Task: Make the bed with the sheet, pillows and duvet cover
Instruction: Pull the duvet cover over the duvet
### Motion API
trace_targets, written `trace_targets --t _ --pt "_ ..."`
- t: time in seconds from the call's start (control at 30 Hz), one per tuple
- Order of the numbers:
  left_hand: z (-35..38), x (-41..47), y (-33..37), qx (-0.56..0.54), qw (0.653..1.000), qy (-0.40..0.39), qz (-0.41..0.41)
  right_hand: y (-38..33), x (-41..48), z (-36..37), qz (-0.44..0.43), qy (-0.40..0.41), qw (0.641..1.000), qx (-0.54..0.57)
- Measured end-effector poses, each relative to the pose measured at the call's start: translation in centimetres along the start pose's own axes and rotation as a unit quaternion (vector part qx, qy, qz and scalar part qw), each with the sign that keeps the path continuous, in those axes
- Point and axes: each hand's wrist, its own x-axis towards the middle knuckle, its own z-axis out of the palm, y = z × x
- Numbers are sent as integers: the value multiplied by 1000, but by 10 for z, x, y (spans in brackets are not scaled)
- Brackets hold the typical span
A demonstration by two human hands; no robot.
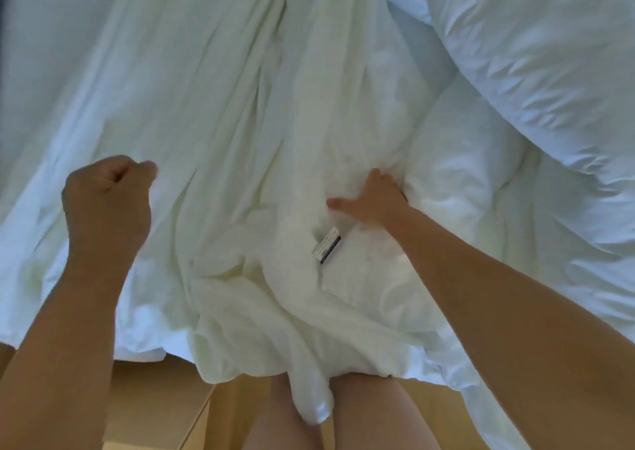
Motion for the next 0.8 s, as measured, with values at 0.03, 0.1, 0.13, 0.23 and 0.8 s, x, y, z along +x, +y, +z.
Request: trace_targets --t 0.03,0.1,0.13,0.23,0.8 --pt "3 9 -1 21 1000 -2 -2 -2 -2 6 -8 -11 995 -94" --pt "31 9 2 116 984 -132 2 0 -9 18 -50 13 975 -217" --pt "55 0 8 152 964 -218 -12 3 -12 23 -67 22 968 -241" --pt "128 -36 16 171 918 -357 -29 23 -19 26 -111 20 952 -284" --pt "69 -42 -2 -36 990 -80 -111 60 -39 -2 -194 41 936 -291"
